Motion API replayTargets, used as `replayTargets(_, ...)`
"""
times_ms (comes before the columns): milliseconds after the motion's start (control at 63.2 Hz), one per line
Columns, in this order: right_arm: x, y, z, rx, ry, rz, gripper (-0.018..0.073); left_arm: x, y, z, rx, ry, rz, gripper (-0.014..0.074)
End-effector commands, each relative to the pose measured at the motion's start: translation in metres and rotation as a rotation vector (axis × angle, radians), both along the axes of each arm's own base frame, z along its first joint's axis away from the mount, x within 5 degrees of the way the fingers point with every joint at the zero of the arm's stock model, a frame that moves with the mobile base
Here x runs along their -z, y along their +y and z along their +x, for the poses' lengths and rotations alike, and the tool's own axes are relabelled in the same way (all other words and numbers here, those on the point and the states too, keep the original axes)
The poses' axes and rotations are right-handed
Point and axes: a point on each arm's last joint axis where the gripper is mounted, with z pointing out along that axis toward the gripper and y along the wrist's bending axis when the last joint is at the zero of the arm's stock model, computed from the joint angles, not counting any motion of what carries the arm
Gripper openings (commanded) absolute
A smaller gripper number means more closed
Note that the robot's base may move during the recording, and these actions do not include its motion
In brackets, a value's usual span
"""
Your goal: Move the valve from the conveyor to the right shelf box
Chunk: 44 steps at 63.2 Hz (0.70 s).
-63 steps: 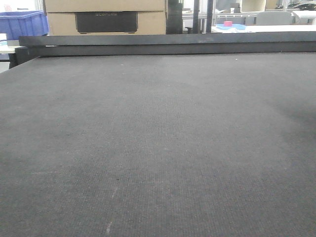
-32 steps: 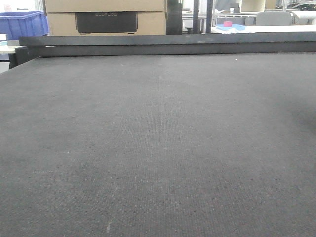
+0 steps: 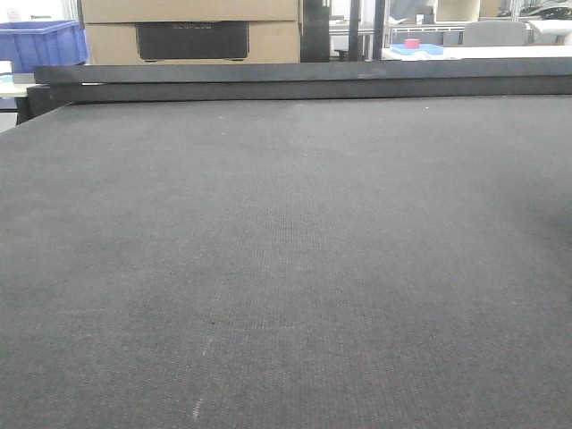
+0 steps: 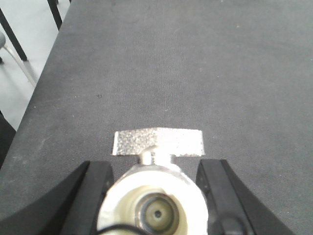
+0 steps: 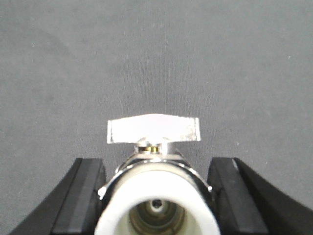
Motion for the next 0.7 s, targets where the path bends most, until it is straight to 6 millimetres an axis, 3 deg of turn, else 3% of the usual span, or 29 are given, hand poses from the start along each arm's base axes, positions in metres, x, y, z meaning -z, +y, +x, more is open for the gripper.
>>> replayTargets(0, -0.0104, -0.0013, -0.0001, 0.003, -0.104, -0.004, -0.0165, -0.0094, -0.0001, -0.0029, -0.001, -0.092, -0.013, -0.0111)
replayTargets(680, -0.0105, -0.0013, 0.0, 0.003, -0.105, -0.004, -0.0165, -0.0108, 0.0001, -0.0027, -0.002, -0.109, -0.012, -0.0111)
